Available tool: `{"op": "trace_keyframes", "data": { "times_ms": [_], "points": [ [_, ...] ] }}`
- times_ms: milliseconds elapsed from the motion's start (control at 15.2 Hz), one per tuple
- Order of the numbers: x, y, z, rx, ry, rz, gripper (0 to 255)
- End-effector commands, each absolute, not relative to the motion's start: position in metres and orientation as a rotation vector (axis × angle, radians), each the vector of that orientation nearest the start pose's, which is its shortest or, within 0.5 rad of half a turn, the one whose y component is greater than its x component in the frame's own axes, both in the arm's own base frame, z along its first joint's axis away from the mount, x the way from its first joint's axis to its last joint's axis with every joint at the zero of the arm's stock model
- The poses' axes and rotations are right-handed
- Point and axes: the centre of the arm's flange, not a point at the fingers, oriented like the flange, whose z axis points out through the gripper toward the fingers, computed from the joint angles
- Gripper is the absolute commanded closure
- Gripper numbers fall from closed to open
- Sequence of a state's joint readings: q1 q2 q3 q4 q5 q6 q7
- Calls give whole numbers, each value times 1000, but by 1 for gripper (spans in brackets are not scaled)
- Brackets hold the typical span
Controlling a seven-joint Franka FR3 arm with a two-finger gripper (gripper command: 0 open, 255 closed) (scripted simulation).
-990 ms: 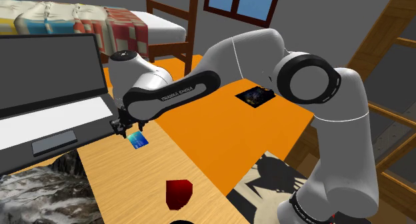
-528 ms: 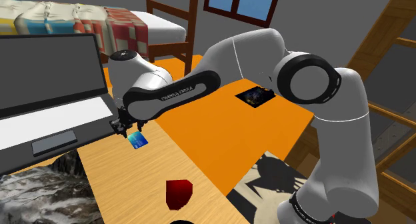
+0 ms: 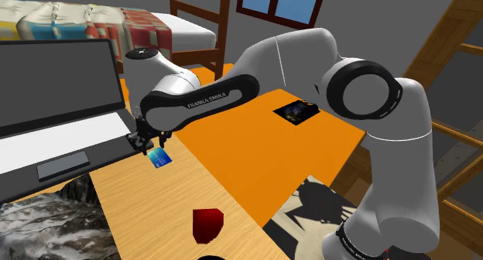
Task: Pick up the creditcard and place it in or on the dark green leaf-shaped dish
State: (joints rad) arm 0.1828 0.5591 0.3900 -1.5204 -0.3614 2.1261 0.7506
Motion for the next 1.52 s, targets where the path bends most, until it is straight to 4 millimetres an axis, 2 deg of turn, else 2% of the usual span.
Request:
{"op": "trace_keyframes", "data": {
  "times_ms": [0,1056,1452],
  "points": [
    [626,330,373,-3164,101,-229,255],
    [626,330,457,-3164,101,-229,255],
    [549,349,460,-3164,101,-229,255]
  ]
}}
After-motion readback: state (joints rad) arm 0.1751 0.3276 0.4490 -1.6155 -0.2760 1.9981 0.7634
